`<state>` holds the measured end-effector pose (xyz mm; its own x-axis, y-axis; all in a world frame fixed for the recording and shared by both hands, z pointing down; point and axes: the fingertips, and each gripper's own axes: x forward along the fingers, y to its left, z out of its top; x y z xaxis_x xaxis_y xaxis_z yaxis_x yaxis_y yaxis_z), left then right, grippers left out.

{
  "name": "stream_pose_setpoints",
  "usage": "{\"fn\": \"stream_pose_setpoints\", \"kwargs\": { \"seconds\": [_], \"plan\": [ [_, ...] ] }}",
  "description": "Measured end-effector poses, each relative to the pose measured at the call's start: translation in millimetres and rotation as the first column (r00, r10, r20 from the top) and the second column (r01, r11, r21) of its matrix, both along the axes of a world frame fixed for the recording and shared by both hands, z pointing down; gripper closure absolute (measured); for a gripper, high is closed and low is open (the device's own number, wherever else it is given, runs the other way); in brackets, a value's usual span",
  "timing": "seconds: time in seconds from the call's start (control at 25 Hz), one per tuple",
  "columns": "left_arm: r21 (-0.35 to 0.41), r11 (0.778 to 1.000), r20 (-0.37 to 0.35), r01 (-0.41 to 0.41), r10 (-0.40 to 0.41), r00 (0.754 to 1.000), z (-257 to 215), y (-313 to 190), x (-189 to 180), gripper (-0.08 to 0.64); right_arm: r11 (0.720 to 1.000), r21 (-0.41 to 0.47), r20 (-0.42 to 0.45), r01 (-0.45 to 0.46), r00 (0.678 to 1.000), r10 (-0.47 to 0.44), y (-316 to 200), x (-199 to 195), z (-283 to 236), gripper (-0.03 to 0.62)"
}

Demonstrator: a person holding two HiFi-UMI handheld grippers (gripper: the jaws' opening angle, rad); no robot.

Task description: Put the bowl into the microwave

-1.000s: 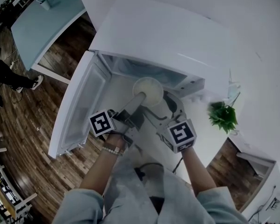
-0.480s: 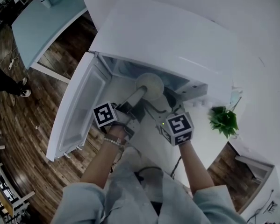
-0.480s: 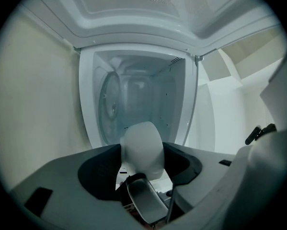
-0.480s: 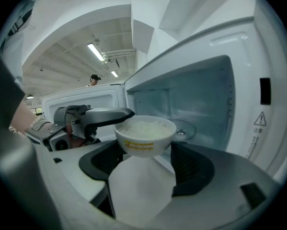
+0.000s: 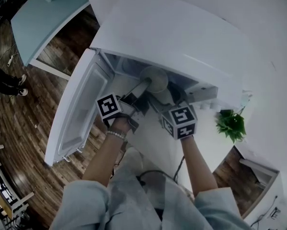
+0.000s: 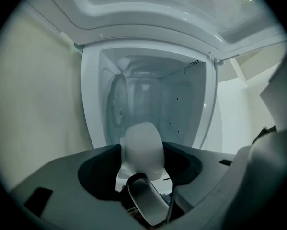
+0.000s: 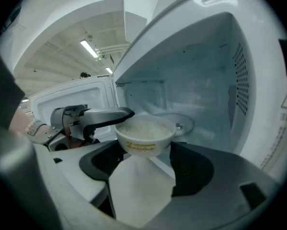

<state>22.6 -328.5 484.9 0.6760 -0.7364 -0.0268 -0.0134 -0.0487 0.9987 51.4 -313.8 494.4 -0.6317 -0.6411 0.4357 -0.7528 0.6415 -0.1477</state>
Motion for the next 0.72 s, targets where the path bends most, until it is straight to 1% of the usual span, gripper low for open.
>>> {"fn": "stream_pose_setpoints", "kwargs": {
  "seconds": [0.32,0.6,0.68,0.72],
  "plan": [
    [-0.018,1.0,0.011,-0.003,0.003,1.0,12,-8,1,0.305,1.0,-0.017,-0.024,-0.015,1.0,0.014,-8,1,10,0.252],
    [-0.031,1.0,-0.018,-0.001,0.001,1.0,18,-17,-2,0.303,0.999,-0.032,-0.06,-0.016,0.998,0.014,-16,-1,15,0.256],
    [-0.026,1.0,-0.01,-0.01,0.009,1.0,18,-18,-2,0.304,0.999,-0.035,-0.07,-0.021,0.997,0.019,-19,-1,16,0.256],
    [-0.021,1.0,0.005,-0.018,0.019,1.0,17,-17,-1,0.305,0.999,-0.036,-0.075,-0.03,0.997,0.027,-20,-1,17,0.256]
  ]
}}
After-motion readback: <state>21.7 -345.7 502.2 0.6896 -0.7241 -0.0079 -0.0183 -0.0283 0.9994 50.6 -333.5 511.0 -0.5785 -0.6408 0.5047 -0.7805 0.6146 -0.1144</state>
